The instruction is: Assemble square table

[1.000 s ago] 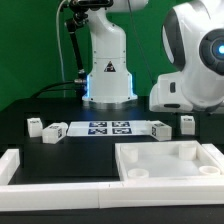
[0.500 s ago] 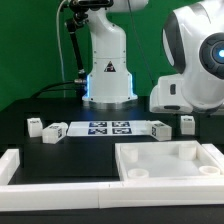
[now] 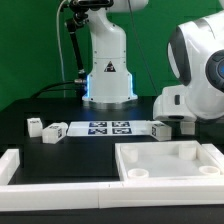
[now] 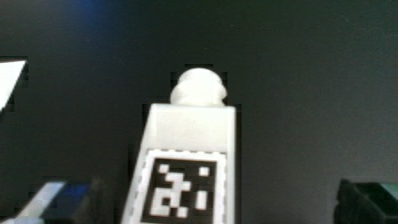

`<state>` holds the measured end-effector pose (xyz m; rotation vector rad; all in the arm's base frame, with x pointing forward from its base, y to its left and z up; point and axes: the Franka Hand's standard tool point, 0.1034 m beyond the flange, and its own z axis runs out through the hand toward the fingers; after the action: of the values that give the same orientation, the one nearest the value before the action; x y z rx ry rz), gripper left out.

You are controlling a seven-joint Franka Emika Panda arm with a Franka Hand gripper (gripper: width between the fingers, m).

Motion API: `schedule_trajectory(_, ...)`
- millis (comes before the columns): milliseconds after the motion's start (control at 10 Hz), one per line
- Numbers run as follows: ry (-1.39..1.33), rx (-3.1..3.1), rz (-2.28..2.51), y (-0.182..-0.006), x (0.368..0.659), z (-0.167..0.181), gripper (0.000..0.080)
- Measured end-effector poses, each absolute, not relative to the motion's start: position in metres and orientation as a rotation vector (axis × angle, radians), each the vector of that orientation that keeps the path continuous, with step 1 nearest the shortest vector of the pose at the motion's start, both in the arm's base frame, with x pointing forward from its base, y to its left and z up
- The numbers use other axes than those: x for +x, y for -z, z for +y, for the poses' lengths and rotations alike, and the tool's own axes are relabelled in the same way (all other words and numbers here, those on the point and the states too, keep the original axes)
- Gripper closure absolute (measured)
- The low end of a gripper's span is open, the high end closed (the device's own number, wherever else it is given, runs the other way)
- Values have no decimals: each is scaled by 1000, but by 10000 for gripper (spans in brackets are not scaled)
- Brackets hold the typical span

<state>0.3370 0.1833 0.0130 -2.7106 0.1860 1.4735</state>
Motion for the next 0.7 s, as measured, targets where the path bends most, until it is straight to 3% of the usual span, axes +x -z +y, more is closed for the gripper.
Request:
schedule_trajectory(100,-1473,-2711,186,-13,337,183,271)
schedule_trajectory(200,-1474,-2711,186,-13,337,183,271)
schedule_trajectory(400,-1474,-2710,185,-13,337,183,514)
schedule_trajectory(700,-1474,-2710,185,-13,337,183,513)
